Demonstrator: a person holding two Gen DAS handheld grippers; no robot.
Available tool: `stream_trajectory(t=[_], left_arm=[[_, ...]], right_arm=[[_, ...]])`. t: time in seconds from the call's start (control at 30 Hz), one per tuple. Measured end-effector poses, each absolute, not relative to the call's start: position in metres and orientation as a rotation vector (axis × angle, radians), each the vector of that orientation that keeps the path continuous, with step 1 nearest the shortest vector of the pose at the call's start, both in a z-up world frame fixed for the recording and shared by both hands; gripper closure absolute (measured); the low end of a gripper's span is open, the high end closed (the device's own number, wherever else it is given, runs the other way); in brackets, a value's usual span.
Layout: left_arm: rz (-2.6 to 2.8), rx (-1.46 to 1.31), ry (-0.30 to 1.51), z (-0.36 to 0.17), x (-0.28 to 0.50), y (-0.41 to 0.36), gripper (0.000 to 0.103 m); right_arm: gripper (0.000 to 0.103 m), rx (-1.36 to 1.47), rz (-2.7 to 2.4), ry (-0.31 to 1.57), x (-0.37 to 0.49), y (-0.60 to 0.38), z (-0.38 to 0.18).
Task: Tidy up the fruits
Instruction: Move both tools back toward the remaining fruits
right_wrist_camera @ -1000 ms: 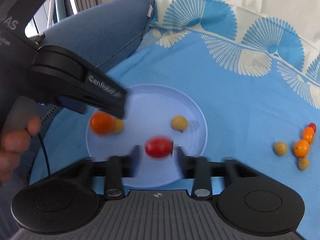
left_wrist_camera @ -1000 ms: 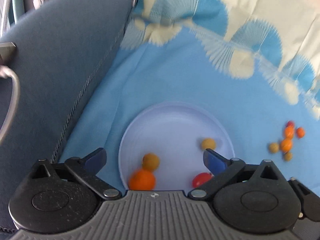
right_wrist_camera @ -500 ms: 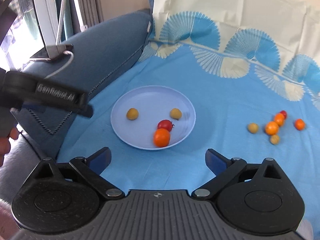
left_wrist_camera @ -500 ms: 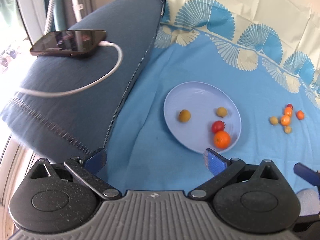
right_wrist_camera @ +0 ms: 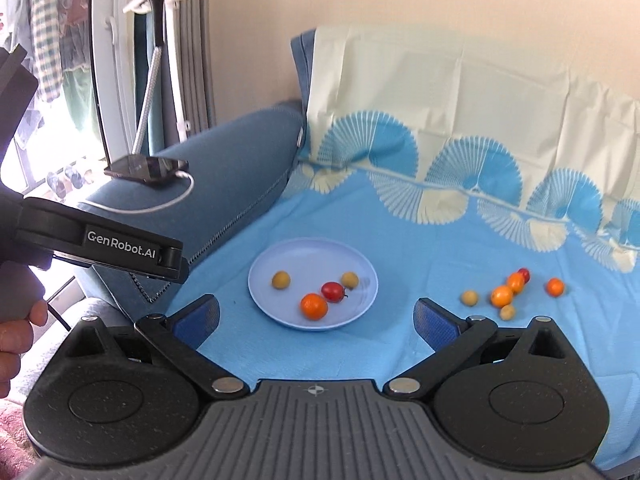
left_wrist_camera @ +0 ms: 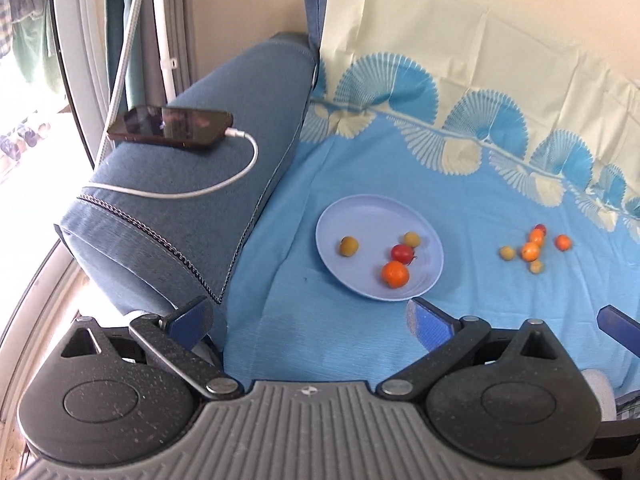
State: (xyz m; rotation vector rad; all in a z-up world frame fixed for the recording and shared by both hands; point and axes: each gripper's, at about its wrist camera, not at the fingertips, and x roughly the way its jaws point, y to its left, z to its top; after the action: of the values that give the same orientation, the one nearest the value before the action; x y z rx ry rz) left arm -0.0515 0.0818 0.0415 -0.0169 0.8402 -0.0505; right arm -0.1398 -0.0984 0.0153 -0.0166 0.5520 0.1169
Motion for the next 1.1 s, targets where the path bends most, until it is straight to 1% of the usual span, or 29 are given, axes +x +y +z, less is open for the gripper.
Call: stream_trajectory(t=[0.23, 0.47, 1.1], left_arm=[[-0.043, -0.018, 0.785, 0.059, -0.072, 0.079, 0.0], [-0.04, -0.013, 0.763, 0.067, -0.082, 0.079, 0.0], [-0.038, 0.013, 0.799, 0.053, -0.066, 0.077, 0.0]], right_arm=[[0.001, -0.039, 0.118, 0.482, -0.161, -0.099, 0.03], [0.001, -0.043, 0.119, 0.459, -0.17, -0.099, 0.037], [0.001, -0.016, 0.14, 0.513, -0.156, -0.1, 0.026]])
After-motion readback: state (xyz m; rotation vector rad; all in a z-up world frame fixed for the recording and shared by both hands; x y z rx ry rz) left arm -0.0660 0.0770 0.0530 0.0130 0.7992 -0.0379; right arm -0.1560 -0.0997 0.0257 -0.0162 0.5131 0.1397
